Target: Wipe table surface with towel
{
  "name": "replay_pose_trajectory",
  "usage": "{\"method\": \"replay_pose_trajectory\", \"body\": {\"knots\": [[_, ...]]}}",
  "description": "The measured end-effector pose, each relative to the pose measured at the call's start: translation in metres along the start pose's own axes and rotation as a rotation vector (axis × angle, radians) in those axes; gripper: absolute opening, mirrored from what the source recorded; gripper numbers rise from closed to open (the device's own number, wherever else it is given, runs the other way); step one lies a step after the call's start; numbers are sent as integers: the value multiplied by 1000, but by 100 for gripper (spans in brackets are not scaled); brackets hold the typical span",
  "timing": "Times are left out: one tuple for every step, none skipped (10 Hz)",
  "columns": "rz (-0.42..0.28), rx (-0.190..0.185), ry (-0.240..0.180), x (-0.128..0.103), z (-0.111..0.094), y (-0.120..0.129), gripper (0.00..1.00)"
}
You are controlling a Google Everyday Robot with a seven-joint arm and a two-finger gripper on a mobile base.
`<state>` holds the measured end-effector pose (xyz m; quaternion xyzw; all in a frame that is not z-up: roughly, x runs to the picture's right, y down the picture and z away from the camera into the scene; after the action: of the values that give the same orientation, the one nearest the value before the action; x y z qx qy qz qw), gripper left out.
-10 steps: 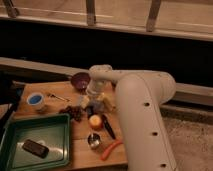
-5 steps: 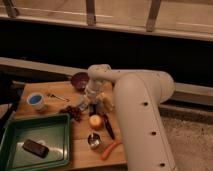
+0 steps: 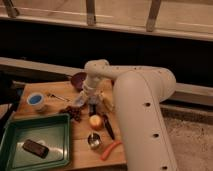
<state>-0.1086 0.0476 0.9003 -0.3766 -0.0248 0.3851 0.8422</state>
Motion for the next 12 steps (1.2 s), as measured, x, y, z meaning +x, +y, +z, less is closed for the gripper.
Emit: {"method": "replay_pose_trajectory", "body": {"knots": [[-1, 7, -7, -2, -5, 1, 13], [2, 9, -9, -1, -7, 3, 13], [10, 13, -4, 5, -8, 4, 13], [24, 21, -1, 11, -11, 7, 13], [48, 42, 0, 22, -17, 3, 13], [73, 69, -4, 32, -28, -4, 13], [89, 95, -8, 38, -39, -7, 13], [107, 135, -18, 42, -58, -6, 13], [123, 173, -22, 47, -75, -6, 13], [139, 208, -24, 55, -91, -8, 13], [163, 232, -19, 64, -104, -11, 13], [203, 257, -5, 80, -115, -15, 13]]}}
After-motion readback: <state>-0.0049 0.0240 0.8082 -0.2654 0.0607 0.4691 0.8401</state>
